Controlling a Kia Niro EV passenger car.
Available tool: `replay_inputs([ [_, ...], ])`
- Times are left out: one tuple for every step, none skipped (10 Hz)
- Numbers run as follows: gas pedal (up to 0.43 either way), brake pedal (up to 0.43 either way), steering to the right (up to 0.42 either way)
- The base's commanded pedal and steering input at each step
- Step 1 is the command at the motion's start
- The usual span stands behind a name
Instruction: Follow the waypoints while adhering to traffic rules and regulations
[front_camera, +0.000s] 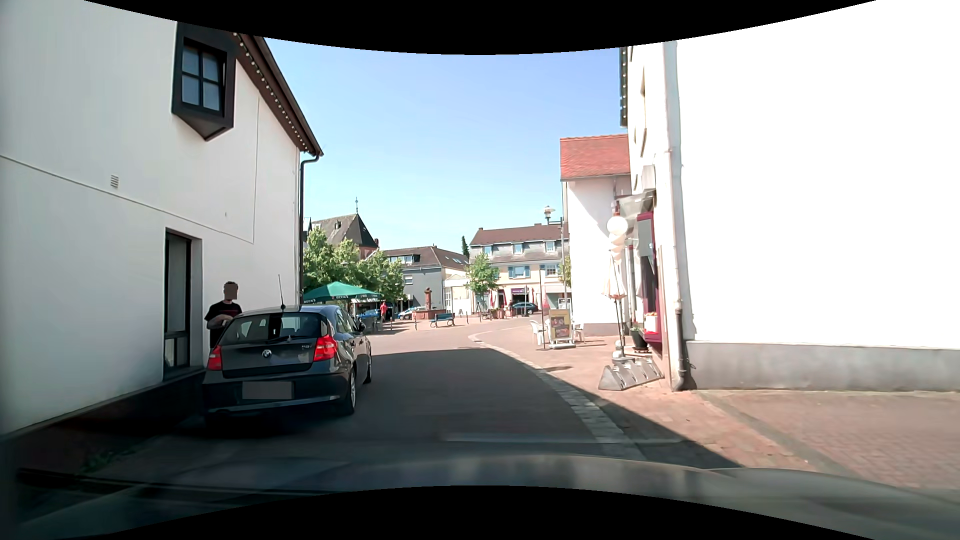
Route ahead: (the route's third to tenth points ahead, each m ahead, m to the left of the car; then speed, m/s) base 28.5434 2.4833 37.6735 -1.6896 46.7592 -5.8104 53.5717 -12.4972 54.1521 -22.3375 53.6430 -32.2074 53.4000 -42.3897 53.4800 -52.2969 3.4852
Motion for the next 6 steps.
replay_inputs([
  [0.008, 0.0, -0.066],
  [0.008, 0.0, -0.065],
  [0.008, 0.0, -0.065],
  [0.008, 0.0, -0.065],
  [0.008, 0.0, -0.065],
  [0.008, 0.0, -0.065],
])
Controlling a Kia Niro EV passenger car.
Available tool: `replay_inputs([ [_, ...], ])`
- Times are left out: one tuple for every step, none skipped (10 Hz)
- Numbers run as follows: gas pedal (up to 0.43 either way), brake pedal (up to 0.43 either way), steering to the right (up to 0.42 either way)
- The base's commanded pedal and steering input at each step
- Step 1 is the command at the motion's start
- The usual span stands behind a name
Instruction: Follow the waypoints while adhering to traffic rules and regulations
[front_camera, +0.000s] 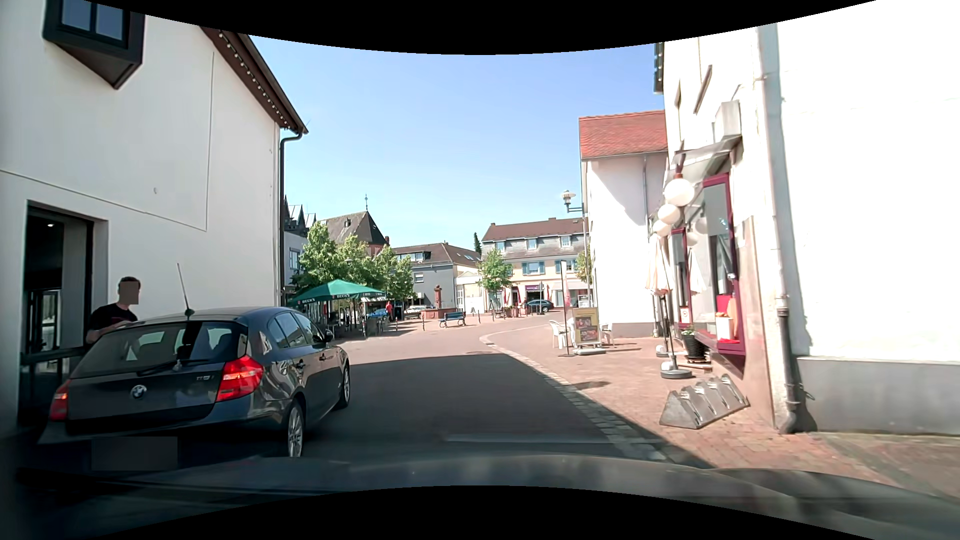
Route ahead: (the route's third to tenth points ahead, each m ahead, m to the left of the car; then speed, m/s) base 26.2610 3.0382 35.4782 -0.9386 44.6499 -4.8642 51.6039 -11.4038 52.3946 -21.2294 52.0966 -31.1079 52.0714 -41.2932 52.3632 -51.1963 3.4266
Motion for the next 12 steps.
replay_inputs([
  [0.008, 0.0, -0.065],
  [0.008, 0.0, -0.065],
  [0.008, 0.0, -0.064],
  [0.008, 0.0, -0.064],
  [0.0, 0.0, -0.064],
  [0.0, 0.0, -0.064],
  [0.0, 0.0, -0.064],
  [0.0, 0.0, -0.064],
  [0.0, 0.0, -0.064],
  [0.0, 0.0, -0.064],
  [0.0, 0.0, -0.064],
  [0.0, 0.0, -0.064],
])
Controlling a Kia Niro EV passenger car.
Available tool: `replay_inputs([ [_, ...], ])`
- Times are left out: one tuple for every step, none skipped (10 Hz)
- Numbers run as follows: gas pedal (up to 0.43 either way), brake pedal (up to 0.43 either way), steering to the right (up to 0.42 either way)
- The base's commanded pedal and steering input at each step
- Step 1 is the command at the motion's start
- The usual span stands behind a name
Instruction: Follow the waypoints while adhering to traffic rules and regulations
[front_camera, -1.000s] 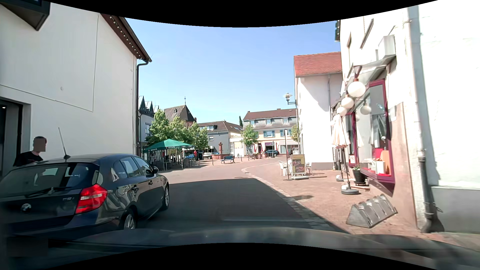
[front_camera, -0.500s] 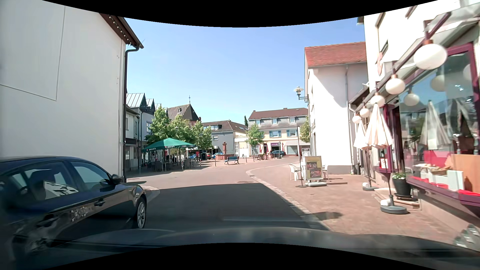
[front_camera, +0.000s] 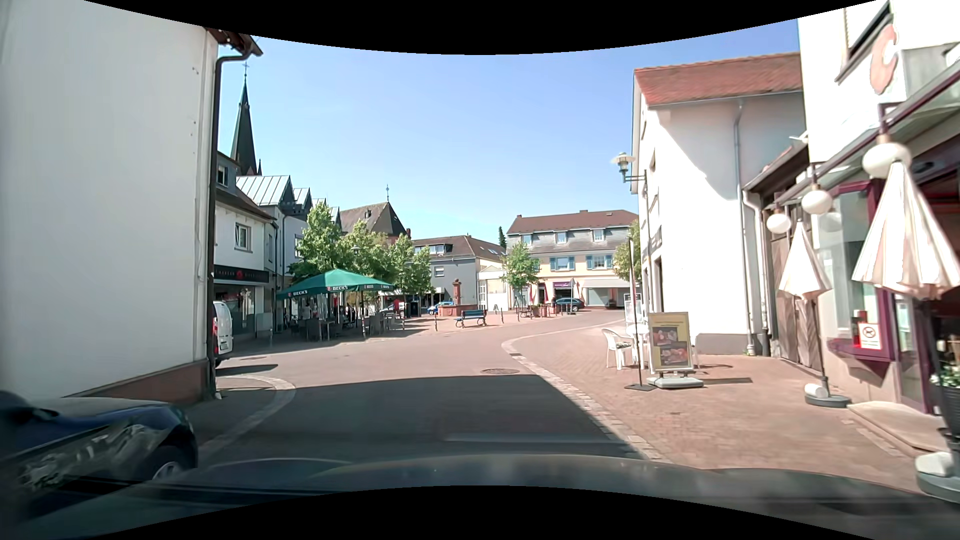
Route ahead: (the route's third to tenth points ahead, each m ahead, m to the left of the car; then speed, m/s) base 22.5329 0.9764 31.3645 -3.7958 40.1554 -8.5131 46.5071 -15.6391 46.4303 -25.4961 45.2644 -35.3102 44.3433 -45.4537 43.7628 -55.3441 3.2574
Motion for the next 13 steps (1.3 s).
replay_inputs([
  [0.0, 0.0, -0.065],
  [0.0, 0.0, -0.066],
  [0.0, 0.0, -0.066],
  [0.0, 0.0, -0.066],
  [0.0, 0.0, -0.068],
  [0.0, 0.0, -0.07],
  [0.0, 0.0, -0.07],
  [0.0, 0.0, -0.07],
  [0.0, 0.0, -0.07],
  [0.0, 0.0, -0.07],
  [0.0, 0.018, -0.07],
  [0.0, 0.024, -0.07],
  [0.0, 0.049, -0.071],
])
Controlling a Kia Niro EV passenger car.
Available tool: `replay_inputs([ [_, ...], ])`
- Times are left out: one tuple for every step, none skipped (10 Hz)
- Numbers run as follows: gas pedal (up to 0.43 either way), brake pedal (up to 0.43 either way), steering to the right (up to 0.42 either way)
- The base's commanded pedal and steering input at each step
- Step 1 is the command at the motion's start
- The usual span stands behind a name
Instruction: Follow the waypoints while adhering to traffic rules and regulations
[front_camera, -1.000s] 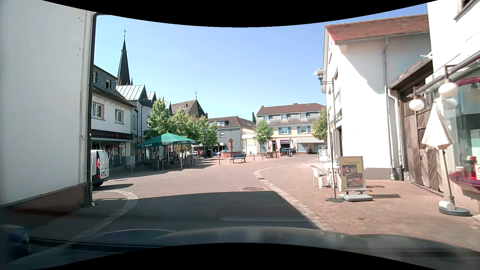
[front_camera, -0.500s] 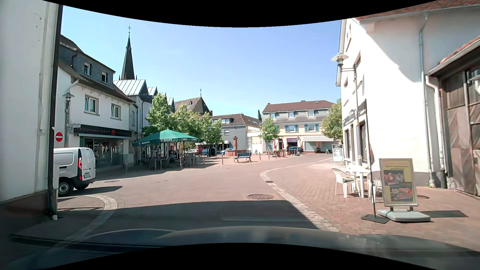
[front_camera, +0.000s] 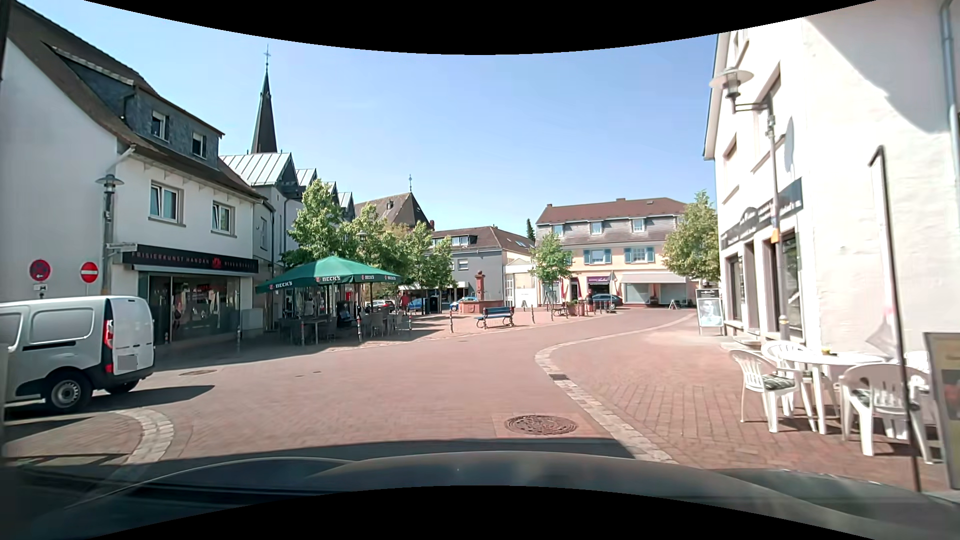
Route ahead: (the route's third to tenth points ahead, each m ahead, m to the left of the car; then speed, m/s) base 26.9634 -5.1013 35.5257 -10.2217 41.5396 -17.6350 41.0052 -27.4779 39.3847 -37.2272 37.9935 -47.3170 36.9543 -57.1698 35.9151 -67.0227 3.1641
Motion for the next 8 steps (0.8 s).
replay_inputs([
  [0.0, 0.061, -0.071],
  [0.0, 0.067, -0.071],
  [0.0, 0.079, -0.071],
  [0.0, 0.091, -0.072],
  [0.0, 0.104, -0.076],
  [0.0, 0.11, -0.081],
  [0.0, 0.134, -0.084],
  [0.0, 0.146, -0.086],
])
